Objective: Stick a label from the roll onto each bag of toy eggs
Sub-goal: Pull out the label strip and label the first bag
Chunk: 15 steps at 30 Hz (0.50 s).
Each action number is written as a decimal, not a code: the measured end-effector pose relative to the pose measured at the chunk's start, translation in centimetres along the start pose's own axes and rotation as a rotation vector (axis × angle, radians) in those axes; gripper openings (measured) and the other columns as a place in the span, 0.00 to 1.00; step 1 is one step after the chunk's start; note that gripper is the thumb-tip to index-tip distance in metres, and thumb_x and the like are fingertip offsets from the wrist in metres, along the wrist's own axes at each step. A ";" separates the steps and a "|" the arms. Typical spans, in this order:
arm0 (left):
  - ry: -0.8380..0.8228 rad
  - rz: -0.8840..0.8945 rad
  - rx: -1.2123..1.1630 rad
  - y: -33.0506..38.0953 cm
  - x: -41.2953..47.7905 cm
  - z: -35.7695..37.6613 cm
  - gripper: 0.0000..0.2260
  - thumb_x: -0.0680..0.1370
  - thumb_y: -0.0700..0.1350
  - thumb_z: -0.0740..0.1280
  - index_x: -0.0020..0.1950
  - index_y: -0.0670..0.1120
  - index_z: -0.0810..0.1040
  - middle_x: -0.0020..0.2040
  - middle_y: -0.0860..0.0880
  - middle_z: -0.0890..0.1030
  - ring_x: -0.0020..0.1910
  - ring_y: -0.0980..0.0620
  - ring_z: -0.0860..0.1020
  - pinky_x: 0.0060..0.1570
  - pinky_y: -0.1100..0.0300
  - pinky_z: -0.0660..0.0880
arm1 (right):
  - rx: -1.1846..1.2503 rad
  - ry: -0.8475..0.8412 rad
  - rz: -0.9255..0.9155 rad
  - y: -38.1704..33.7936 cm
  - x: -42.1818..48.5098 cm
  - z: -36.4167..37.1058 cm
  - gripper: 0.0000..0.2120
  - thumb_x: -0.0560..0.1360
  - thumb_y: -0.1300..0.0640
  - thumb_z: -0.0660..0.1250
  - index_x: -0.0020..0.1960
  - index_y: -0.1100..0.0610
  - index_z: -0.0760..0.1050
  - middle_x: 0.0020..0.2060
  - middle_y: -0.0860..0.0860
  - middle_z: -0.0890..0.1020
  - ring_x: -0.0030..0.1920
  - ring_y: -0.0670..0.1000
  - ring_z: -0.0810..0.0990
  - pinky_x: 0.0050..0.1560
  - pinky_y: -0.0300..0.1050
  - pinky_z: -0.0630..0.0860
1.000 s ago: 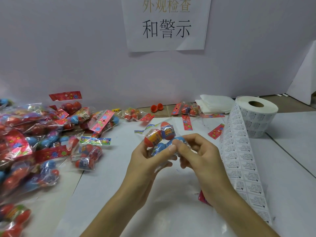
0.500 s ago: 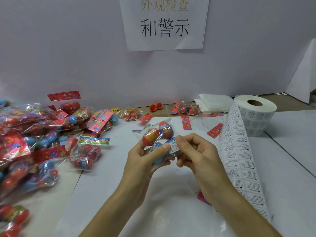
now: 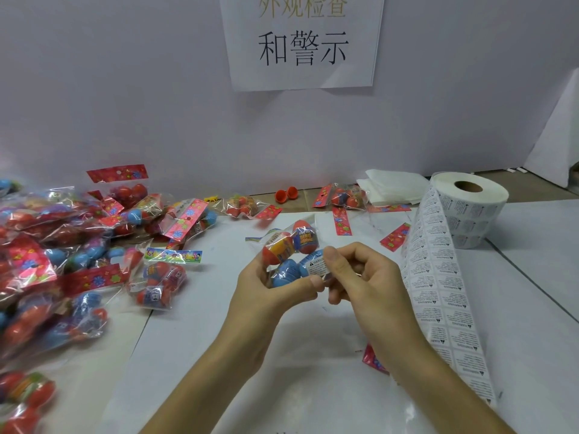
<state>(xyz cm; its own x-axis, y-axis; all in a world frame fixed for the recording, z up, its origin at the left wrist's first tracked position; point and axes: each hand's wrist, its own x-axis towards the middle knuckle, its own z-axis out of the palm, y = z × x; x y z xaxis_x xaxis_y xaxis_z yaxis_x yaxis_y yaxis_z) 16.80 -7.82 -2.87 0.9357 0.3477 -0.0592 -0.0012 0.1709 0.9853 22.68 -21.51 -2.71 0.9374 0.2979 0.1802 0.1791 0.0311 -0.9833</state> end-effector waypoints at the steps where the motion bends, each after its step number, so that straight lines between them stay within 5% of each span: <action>1: -0.006 -0.004 -0.006 0.0 0.0 0.0 0.35 0.59 0.46 0.80 0.66 0.48 0.77 0.53 0.45 0.87 0.49 0.45 0.87 0.46 0.60 0.83 | -0.003 0.005 -0.002 0.0 0.0 0.0 0.18 0.71 0.40 0.68 0.43 0.56 0.80 0.31 0.52 0.83 0.28 0.47 0.78 0.38 0.45 0.81; 7: -0.039 -0.023 -0.031 0.1 -0.2 0.3 0.35 0.59 0.51 0.84 0.64 0.49 0.79 0.52 0.46 0.87 0.49 0.46 0.87 0.44 0.61 0.82 | -0.032 0.026 -0.031 0.0 0.0 -0.1 0.17 0.72 0.40 0.67 0.42 0.56 0.80 0.31 0.51 0.82 0.28 0.46 0.78 0.35 0.40 0.78; 15: 0.026 0.007 -0.067 -0.1 -0.3 0.6 0.32 0.63 0.55 0.76 0.65 0.46 0.79 0.51 0.46 0.88 0.48 0.47 0.87 0.43 0.62 0.82 | -0.104 0.053 -0.147 -0.4 -0.5 0.2 0.18 0.74 0.42 0.67 0.41 0.58 0.78 0.28 0.46 0.81 0.26 0.46 0.77 0.33 0.37 0.75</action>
<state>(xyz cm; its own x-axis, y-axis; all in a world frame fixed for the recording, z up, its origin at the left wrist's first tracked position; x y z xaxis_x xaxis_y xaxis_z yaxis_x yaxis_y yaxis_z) 16.78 -8.51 -2.82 0.9262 0.3728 -0.0569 -0.0326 0.2293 0.9728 22.06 -21.54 -2.41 0.9129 0.2469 0.3251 0.3423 -0.0293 -0.9391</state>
